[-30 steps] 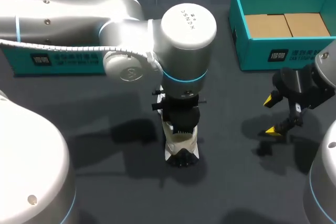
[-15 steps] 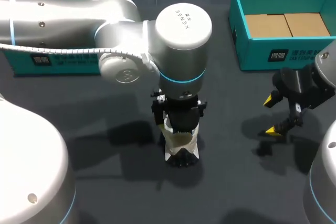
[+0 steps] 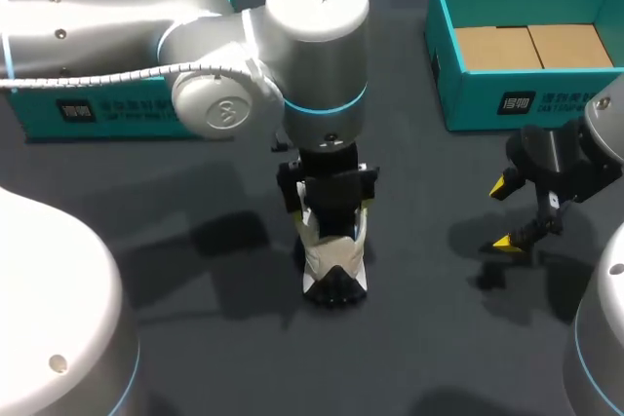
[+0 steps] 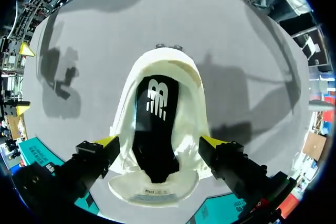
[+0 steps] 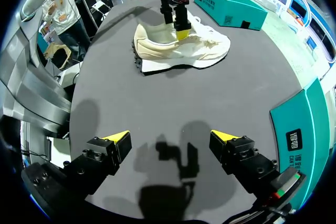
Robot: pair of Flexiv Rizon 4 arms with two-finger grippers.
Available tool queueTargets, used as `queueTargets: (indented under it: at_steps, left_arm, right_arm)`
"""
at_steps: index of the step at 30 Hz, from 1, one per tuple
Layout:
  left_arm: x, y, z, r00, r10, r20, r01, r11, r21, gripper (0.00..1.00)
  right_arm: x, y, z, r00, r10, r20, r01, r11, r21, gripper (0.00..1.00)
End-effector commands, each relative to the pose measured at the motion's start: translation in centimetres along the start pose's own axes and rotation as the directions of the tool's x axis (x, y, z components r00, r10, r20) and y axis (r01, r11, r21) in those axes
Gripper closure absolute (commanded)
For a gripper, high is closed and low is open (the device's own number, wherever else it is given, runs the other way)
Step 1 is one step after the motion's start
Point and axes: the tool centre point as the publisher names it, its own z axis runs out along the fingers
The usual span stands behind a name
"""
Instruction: Take the shoe out of the shoebox, open the shoe tongue, remove and reinsert the insole, then place the shoe into the shoebox
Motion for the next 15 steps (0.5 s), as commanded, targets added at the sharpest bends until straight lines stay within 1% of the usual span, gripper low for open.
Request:
queueTargets:
  at_steps: [1, 9, 15]
  left_arm:
    - [-0.3, 0.6, 0.2, 1.0, 0.02, 0.01, -0.02, 0.999, 0.036, 0.0]
    - [-1.1, 0.9, -0.3, 0.999, 0.038, 0.013, -0.038, 0.998, 0.041, 0.0]
    - [-1.7, 2.0, -0.9, 0.999, 0.05, 0.006, -0.05, 0.998, 0.036, 0.0]
  right_arm:
    - [0.1, 0.0, 0.0, 1.0, 0.001, 0.002, -0.001, 1.0, 0.004, 0.0]
    - [0.1, 0.0, 0.0, 1.0, 0.001, 0.002, -0.001, 1.0, 0.004, 0.0]
    - [0.1, 0.0, 0.0, 1.0, 0.001, 0.002, -0.001, 1.0, 0.004, 0.0]
